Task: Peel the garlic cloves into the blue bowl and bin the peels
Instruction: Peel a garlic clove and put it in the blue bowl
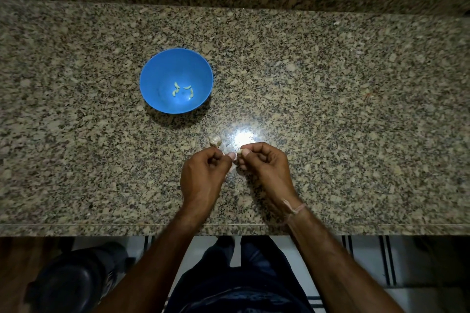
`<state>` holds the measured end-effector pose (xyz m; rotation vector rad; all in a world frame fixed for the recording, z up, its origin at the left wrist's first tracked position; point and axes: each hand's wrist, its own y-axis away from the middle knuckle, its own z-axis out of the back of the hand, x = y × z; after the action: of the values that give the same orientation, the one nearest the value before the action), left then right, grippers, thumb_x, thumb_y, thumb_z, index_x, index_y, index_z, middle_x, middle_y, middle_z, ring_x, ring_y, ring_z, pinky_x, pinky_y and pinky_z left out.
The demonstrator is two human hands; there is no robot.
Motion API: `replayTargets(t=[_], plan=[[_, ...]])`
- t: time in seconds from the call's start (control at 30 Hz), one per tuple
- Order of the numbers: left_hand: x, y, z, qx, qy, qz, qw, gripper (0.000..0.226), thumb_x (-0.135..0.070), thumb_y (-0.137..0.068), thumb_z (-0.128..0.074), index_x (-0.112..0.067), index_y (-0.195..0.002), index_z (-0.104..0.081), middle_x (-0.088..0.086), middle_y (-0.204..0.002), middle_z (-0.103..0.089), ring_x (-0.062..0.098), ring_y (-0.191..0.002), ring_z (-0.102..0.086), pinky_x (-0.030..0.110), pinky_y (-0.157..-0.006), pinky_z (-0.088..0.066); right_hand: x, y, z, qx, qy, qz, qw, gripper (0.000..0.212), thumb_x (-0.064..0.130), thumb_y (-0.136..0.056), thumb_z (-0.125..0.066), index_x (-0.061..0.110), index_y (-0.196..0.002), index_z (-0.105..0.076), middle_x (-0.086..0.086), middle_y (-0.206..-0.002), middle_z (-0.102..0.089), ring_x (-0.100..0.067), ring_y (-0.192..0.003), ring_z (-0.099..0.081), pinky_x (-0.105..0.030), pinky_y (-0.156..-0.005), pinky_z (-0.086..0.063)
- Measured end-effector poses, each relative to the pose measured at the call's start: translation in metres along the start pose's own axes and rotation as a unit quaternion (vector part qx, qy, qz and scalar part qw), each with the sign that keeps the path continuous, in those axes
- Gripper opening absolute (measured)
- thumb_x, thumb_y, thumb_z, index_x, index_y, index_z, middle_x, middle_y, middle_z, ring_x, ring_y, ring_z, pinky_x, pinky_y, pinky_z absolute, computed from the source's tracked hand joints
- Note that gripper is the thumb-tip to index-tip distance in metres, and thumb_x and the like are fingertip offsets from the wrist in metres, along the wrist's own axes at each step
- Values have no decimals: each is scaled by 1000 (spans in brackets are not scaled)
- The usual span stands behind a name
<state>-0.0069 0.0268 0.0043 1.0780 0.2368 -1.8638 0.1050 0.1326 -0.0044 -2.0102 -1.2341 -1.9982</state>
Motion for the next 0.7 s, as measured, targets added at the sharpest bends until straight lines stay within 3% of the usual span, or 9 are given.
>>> replayTargets(t=[0.1,0.17,0.27,0.37,0.47,0.53,0.6,0.7], plan=[[1,-2,0,11,-1,-27,1000,10,-33,-97,-69,-28,-99,-77,-13,-86,-73,2,-78,-66,24,-67,-51,-1,-1,0,-5,-2,-3,1000,12,7,-98,-71,-1,-105,-72,-24,-96,-76,-24,-84,-72,-36,-80,-62],[0,-2,0,14,11,-15,1000,19,-34,-93,-73,-29,-111,-77,-14,-95,-75,2,-84,-67,23,-74,-54,-1,-2,2,-11,0,-2,1000,11,8,-97,-71,0,-104,-73,-21,-94,-76,-24,-83,-72,-39,-82,-62],[-4,0,-1,-5,-18,-48,999,21,-42,-98,-67,-25,-93,-79,-11,-80,-70,2,-72,-63,26,-64,-48,0,-1,4,-9,9,1,1000,12,10,-98,-71,0,-105,-73,-24,-96,-76,-26,-85,-72,-41,-83,-61],[-3,1,-2,-6,-31,-66,997,15,-34,-96,-70,-23,-95,-79,-12,-86,-70,3,-75,-63,27,-66,-52,-1,-2,5,-12,18,2,1000,12,10,-97,-72,-1,-104,-73,-23,-96,-76,-26,-85,-72,-43,-84,-61],[0,0,-3,-16,-55,-71,996,20,-38,-93,-73,-23,-79,-70,-11,-79,-65,5,-71,-60,29,-61,-48,-2,-3,5,-8,27,10,1000,12,10,-97,-73,0,-103,-74,-22,-96,-76,-28,-84,-72,-49,-86,-61],[-1,2,-3,-12,-22,-99,995,8,-29,-96,-71,-22,-93,-73,-11,-92,-66,0,-80,-60,25,-66,-48,-2,-2,5,-2,28,12,1000,12,10,-96,-74,0,-103,-74,-22,-96,-76,-29,-85,-72,-51,-87,-61],[-4,4,-1,7,25,-107,994,17,-24,-97,-70,-24,-113,-74,-13,-108,-66,-4,-92,-61,15,-73,-50,-2,0,3,7,13,5,1000,14,10,-95,-75,-1,-102,-74,-25,-96,-75,-31,-85,-71,-53,-88,-60],[-5,5,-1,3,30,-94,995,11,-34,-96,-72,-25,-101,-76,-15,-97,-71,0,-87,-64,24,-73,-54,-2,1,0,26,-1,-10,1000,15,10,-95,-75,-2,-103,-74,-29,-99,-74,-33,-86,-69,-56,-90,-58]])
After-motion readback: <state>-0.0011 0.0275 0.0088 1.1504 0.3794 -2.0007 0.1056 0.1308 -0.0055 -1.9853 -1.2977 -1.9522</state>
